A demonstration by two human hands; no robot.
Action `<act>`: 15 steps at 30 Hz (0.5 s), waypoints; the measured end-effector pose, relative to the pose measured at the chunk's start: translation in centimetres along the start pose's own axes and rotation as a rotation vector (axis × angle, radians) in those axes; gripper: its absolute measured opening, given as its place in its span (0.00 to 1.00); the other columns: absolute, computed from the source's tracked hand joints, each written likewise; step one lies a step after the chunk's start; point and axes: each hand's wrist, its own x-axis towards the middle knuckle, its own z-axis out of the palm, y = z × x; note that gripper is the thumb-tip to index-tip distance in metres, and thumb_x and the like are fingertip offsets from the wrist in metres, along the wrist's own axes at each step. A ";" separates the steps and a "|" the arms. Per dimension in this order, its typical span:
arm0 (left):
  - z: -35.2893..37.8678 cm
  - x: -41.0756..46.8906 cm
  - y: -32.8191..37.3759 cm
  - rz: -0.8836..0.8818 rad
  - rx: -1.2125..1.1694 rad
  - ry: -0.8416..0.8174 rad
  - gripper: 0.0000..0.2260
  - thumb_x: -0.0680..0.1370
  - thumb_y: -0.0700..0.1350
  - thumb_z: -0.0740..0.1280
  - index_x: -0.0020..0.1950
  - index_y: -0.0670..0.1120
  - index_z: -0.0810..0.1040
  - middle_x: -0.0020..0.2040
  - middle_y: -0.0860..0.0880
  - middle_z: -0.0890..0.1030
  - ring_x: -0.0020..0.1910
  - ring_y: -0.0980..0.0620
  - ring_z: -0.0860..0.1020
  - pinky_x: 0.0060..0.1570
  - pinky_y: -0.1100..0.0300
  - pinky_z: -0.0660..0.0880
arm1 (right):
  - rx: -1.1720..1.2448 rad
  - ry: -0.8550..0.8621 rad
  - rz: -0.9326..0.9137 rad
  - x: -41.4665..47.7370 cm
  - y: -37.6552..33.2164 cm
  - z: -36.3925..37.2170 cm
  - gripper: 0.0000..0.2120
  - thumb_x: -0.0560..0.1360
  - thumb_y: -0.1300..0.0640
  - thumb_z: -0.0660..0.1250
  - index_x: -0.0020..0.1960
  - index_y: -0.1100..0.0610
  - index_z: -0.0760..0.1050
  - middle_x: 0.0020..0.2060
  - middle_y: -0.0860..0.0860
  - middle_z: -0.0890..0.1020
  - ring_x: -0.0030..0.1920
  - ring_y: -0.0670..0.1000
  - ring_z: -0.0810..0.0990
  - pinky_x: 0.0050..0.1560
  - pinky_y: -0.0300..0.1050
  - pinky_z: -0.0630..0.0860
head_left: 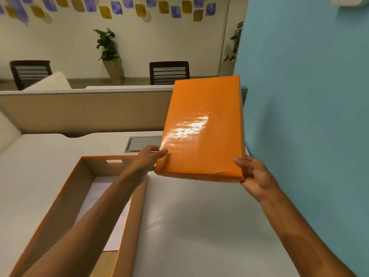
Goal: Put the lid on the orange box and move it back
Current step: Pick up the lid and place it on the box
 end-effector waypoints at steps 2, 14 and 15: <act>-2.0 -0.9 -0.2 0.022 0.022 0.023 0.24 0.78 0.51 0.68 0.72 0.41 0.71 0.66 0.43 0.78 0.62 0.41 0.77 0.64 0.40 0.73 | -0.007 -0.047 0.033 -0.3 0.7 1.0 0.24 0.67 0.61 0.74 0.63 0.58 0.75 0.56 0.57 0.85 0.53 0.60 0.85 0.44 0.54 0.83; -14.8 -7.9 -4.8 0.082 0.018 0.177 0.20 0.77 0.51 0.70 0.66 0.45 0.78 0.57 0.46 0.84 0.49 0.47 0.84 0.47 0.54 0.81 | -0.423 -0.014 0.086 -1.6 9.0 10.8 0.29 0.67 0.51 0.76 0.66 0.48 0.70 0.60 0.53 0.79 0.57 0.61 0.81 0.41 0.53 0.83; -16.1 -8.6 -5.3 0.082 0.025 0.189 0.21 0.76 0.52 0.70 0.66 0.45 0.77 0.58 0.46 0.83 0.51 0.46 0.84 0.49 0.51 0.81 | -0.473 -0.014 0.084 -2.0 10.0 11.9 0.29 0.67 0.49 0.76 0.66 0.47 0.70 0.60 0.52 0.79 0.57 0.60 0.80 0.42 0.53 0.83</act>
